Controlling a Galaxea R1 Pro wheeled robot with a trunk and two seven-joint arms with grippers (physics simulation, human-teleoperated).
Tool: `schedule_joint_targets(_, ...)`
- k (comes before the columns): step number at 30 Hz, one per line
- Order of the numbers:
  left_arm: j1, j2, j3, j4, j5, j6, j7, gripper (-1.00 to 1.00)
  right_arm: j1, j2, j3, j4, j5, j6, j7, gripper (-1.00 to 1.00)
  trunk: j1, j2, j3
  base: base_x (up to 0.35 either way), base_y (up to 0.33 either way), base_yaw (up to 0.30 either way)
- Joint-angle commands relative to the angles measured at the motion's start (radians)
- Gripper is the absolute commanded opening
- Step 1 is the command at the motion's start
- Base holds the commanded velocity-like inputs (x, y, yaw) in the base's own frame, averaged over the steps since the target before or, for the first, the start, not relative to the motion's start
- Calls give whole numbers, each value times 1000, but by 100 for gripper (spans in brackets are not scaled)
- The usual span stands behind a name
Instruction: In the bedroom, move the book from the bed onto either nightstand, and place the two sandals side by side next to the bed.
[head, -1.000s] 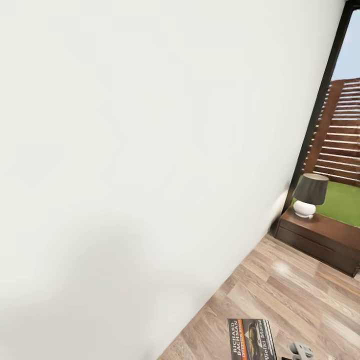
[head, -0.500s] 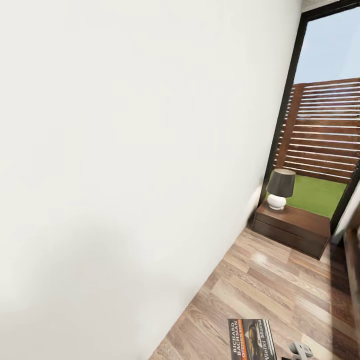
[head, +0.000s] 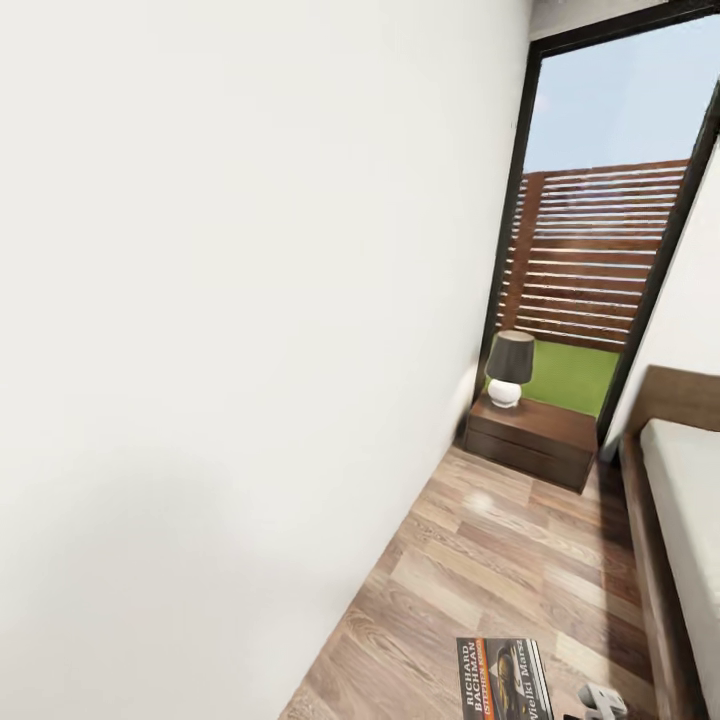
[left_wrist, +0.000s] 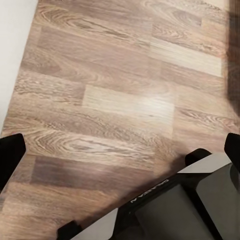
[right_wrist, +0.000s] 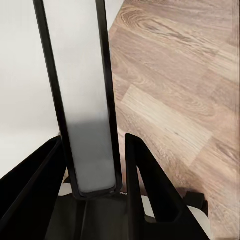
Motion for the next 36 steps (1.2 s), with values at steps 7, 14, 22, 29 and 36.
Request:
schedule_joint_targets(7,0,0,8,0,-11,-5,-4,100,-2,0,3,2,-12,6,4,-100,1,-2,-2,0,0,-284)
schedule_joint_targets(14,0,0,8,0,-11,-5,-4,100,-2,0,3,2,-12,6,4,-100,1,-2,-2,0,0,-284)
schedule_joint_targets(22,0,0,8,0,-11,-5,-4,100,-2,0,3,2,-12,6,4,-100,1,-2,-2,0,0,-284)
schedule_joint_targets(29,-1,0,8,0,-11,-5,-4,100,-2,0,3,2,-12,6,4,-100,1,-2,-2,0,0,-284)
schedule_joint_targets(36,0,0,7,0,-11,-5,-4,100,-2,0,3,2,-12,6,4,-100,1,-2,-2,0,0,-284)
